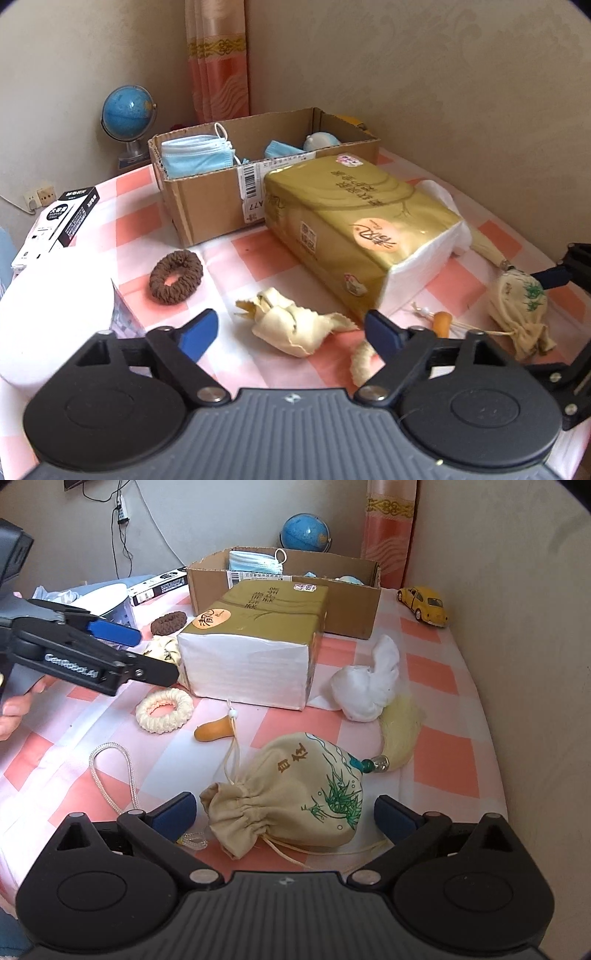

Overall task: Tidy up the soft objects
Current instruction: 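Grasp the beige pouch with the right gripper while the left grasps the cream cloth bundle, then lift the pouch into the cardboard box and open the right gripper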

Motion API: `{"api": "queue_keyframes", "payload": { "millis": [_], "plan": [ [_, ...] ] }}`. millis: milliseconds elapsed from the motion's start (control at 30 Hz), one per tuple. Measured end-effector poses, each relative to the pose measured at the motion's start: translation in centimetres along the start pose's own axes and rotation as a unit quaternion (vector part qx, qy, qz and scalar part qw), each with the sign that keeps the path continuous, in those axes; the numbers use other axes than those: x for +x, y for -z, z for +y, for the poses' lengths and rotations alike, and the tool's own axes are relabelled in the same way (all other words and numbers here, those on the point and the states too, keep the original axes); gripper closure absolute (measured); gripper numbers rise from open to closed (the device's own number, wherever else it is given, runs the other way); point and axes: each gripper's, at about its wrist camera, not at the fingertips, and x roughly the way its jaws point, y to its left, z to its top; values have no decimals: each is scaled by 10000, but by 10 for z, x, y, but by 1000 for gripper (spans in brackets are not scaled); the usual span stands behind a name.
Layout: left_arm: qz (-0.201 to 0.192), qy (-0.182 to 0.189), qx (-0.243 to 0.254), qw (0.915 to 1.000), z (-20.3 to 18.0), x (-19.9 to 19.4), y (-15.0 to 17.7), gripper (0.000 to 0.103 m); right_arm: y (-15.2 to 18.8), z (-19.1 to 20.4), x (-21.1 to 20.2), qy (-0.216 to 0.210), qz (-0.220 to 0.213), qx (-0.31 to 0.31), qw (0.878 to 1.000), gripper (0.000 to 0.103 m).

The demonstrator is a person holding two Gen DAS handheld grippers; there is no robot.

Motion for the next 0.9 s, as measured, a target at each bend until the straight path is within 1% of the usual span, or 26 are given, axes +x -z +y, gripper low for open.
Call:
{"api": "queue_keyframes", "payload": {
  "millis": [67,100,133,200,233,300,433,533,600,700,767,800,900],
  "plan": [
    [18,5,24,10000,1,4,0,25,2,0,-1,-2,-47,-12,10000,0],
    [40,30,31,10000,2,6,0,30,2,0,-1,-4,-64,-16,10000,0],
    [70,66,27,10000,3,8,1,40,3,0,-1,-4,-81,-11,10000,0],
    [134,148,-10,9998,4,13,1,53,3,0,-2,-18,-114,-32,9999,0],
    [104,196,-49,9997,5,14,1,56,3,0,-1,-27,-113,-40,9999,0],
    [106,193,-77,9997,5,14,1,59,1,0,-1,-44,-68,-65,9999,0],
    [114,190,-74,9997,6,14,1,59,-6,1,0,-161,96,-180,9997,0],
    [112,187,-54,9997,5,14,1,59,-9,3,-1,-224,84,-297,9993,1],
    [126,218,-45,9997,5,13,1,60,-11,4,0,-200,161,-378,9990,9],
    [152,258,0,9996,5,11,0,67,-13,4,-1,-155,216,-350,9990,21],
    [150,276,40,9995,4,9,-1,72,-14,4,-3,-17,259,-305,9992,25],
    [150,282,57,9995,4,7,-2,73,-15,4,-5,53,278,-288,9992,27],
    [113,315,82,9994,2,-1,-3,73,-15,5,-16,65,251,-225,9994,29]
  ]
}}
